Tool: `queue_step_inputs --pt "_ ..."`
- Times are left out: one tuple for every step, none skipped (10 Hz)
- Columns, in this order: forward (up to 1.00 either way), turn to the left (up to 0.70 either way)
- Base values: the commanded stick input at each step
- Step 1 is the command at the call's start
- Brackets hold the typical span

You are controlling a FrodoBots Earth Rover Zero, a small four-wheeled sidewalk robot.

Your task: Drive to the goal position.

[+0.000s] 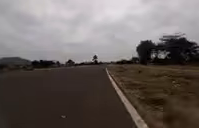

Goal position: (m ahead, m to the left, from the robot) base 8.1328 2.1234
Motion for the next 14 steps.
queue_step_inputs --pt "0.85 -0.27" --pt "0.85 -0.19" --pt "0.85 -0.05" --pt "0.85 0.0" --pt "0.85 0.0" --pt "0.85 -0.11" --pt "0.85 -0.24" --pt "0.85 -0.15" --pt "0.85 -0.03" --pt "0.85 -0.05" --pt "0.85 -0.09" --pt "0.85 -0.19" --pt "0.85 -0.22" --pt "0.85 -0.09"
